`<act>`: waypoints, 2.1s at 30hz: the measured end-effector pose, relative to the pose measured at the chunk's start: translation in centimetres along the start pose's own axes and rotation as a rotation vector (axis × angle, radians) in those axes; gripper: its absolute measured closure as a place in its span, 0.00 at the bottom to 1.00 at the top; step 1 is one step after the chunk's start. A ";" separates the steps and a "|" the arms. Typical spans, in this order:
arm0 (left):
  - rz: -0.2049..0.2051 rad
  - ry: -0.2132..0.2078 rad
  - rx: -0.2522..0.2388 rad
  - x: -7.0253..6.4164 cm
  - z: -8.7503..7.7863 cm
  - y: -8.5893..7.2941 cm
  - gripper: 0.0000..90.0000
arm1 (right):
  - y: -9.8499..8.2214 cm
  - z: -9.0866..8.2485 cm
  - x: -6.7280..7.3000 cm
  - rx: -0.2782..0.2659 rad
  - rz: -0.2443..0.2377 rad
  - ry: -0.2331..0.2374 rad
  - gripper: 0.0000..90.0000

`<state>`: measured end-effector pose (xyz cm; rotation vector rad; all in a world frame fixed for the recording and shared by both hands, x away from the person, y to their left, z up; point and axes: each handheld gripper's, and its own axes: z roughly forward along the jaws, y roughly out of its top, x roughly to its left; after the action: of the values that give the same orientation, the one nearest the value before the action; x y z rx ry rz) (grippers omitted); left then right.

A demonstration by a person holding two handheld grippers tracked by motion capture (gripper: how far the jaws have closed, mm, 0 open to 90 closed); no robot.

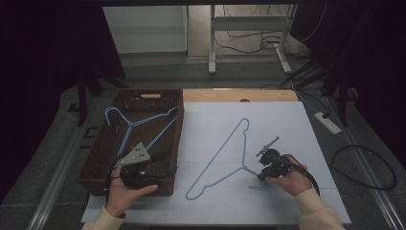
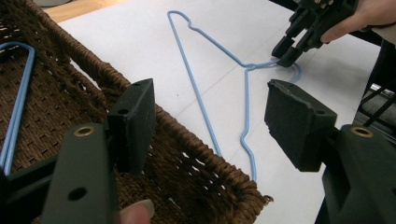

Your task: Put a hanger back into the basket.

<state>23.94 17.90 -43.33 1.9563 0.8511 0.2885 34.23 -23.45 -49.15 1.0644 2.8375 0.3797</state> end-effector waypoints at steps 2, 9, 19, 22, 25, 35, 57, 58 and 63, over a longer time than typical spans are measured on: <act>0.001 -0.002 0.002 0.0 0.0 0.0 0.39 | 0.0 0.1 0.1 0.004 -0.006 -0.009 0.87; 0.011 -0.016 0.014 -0.6 0.6 0.2 0.39 | 0.2 0.1 0.4 0.023 -0.030 -0.001 0.95; 0.046 -0.058 0.046 -2.2 2.3 1.3 0.39 | 0.1 -1.9 0.5 -0.036 -0.051 0.039 0.96; 0.051 -0.068 0.067 -2.9 3.1 1.6 0.38 | 0.3 -2.7 0.7 -0.047 -0.063 0.036 0.96; 0.061 -0.069 0.087 -3.4 3.9 1.8 0.38 | 0.4 -3.2 1.0 -0.052 -0.067 0.036 0.96; 0.065 -0.084 0.117 -4.3 5.3 1.9 0.38 | 0.6 -3.6 1.3 -0.059 -0.064 0.038 0.96; 0.118 -0.137 0.215 -7.4 10.6 2.7 0.37 | 0.6 -4.4 1.5 -0.079 -0.055 0.043 0.96; 0.114 -0.134 0.226 -7.5 11.2 2.7 0.37 | 0.6 -4.4 1.5 -0.080 -0.055 0.044 0.96; 0.111 -0.130 0.245 -7.5 12.5 2.6 0.37 | 0.6 -4.5 1.6 -0.081 -0.055 0.044 0.96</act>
<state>26.13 3.65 -46.55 2.2286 0.7216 0.1229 32.68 -22.87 -44.67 0.9728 2.8550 0.5153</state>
